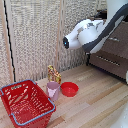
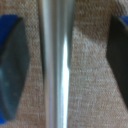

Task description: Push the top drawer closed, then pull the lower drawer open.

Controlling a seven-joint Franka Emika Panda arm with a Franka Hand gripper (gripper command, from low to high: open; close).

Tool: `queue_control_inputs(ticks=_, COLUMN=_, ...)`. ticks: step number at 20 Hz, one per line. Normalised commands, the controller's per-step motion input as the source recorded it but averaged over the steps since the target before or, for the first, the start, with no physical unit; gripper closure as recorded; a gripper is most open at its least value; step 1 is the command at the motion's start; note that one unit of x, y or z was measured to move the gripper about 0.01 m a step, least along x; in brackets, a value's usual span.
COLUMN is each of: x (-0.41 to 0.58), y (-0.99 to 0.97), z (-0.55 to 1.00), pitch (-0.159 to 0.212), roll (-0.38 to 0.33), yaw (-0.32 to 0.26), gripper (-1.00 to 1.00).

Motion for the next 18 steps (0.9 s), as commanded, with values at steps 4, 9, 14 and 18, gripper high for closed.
queue_control_inputs(ticks=4, x=0.0, y=-0.06, z=0.0, pitch=0.064, roll=-0.151, yaw=0.072, gripper=1.0)
queue_control_inputs(ticks=9, x=0.0, y=-0.47, z=0.09, pitch=0.054, roll=-0.073, yaw=0.098, gripper=1.0)
queue_control_inputs(ticks=14, x=-0.035, y=-0.83, z=0.28, pitch=0.02, roll=-0.035, yaw=0.078, gripper=1.0)
queue_control_inputs(ticks=18, x=-0.071, y=-0.78, z=0.41, pitch=0.007, roll=-0.049, yaw=0.07, gripper=1.0)
